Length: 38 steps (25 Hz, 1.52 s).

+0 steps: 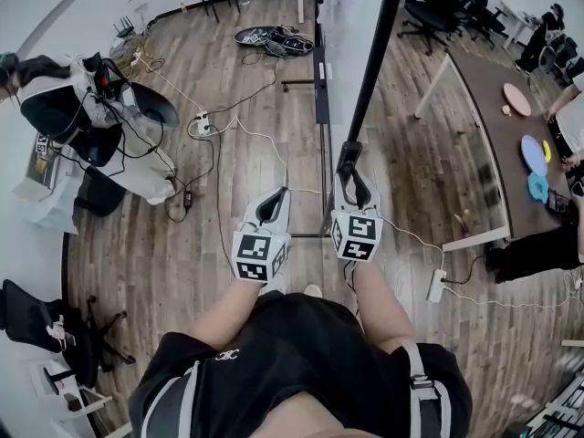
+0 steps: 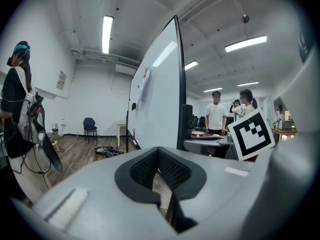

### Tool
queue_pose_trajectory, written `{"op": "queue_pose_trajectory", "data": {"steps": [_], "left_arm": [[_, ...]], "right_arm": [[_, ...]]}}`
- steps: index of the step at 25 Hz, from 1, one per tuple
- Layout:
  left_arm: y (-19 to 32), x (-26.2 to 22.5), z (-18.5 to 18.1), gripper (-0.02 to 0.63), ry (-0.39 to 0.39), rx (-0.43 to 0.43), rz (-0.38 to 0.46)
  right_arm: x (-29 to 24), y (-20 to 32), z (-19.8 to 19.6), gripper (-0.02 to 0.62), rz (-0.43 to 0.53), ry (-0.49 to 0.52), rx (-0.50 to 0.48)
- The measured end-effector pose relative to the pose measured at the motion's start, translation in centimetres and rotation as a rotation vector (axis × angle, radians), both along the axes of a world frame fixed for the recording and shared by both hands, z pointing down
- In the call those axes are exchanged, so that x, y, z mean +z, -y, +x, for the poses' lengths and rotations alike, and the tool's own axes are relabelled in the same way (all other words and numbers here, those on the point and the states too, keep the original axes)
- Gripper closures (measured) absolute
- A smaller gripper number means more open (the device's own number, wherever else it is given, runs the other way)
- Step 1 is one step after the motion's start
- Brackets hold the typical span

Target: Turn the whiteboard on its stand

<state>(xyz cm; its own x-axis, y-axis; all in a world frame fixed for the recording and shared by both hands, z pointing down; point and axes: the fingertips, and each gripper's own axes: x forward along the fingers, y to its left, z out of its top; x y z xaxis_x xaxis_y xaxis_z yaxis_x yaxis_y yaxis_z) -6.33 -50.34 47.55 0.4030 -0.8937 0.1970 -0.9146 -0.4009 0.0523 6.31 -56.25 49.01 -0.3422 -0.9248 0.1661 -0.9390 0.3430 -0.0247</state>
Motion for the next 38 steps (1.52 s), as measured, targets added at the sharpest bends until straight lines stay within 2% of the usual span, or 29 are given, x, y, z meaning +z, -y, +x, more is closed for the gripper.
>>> {"op": "queue_pose_trajectory", "data": {"steps": [15, 16, 18, 20, 22, 23, 25, 27, 30, 32, 38], "left_arm": [[-2.0, 0.6, 0.7, 0.598, 0.017, -0.079, -0.016], [-2.1, 0.8, 0.7, 0.598, 0.02, -0.085, -0.02], [-2.6, 1.1, 0.5, 0.598, 0.025, -0.096, -0.032], [-2.9, 1.6, 0.2, 0.598, 0.03, -0.105, -0.046], [-3.4, 1.7, 0.0, 0.598, 0.033, -0.112, -0.052], [-3.5, 1.7, 0.0, 0.598, 0.036, -0.114, -0.051], [-3.7, 1.6, -0.2, 0.598, 0.044, -0.119, -0.049], [-3.6, 1.6, -0.7, 0.598, 0.05, -0.13, -0.049], [-3.4, 1.2, -1.8, 0.598, 0.051, -0.148, -0.043], [-3.3, 0.9, -2.1, 0.598, 0.05, -0.155, -0.037], [-3.3, 1.6, -2.0, 0.598, 0.045, -0.154, -0.052]], "right_arm": [[0.0, -0.1, 0.8, 0.472, -0.028, -0.03, -0.013], [0.1, -0.2, 1.0, 0.485, -0.034, -0.034, -0.004], [1.2, -0.4, 1.2, 0.592, -0.075, -0.02, 0.004], [2.3, -0.8, 1.0, 0.592, -0.094, 0.031, -0.016], [2.1, -1.0, 0.6, 0.591, -0.039, 0.054, -0.032], [1.8, -1.0, 0.3, 0.588, -0.009, 0.055, -0.045], [1.5, -0.2, -0.6, 0.355, 0.0, 0.059, -0.077], [1.9, 0.7, -1.2, 0.35, -0.024, 0.031, -0.078], [2.3, 2.0, -1.3, 0.35, -0.044, -0.019, -0.027], [2.3, 2.6, -1.1, 0.397, -0.045, -0.035, -0.006], [2.5, 3.2, -1.1, 0.4, -0.035, -0.068, -0.005]]}}
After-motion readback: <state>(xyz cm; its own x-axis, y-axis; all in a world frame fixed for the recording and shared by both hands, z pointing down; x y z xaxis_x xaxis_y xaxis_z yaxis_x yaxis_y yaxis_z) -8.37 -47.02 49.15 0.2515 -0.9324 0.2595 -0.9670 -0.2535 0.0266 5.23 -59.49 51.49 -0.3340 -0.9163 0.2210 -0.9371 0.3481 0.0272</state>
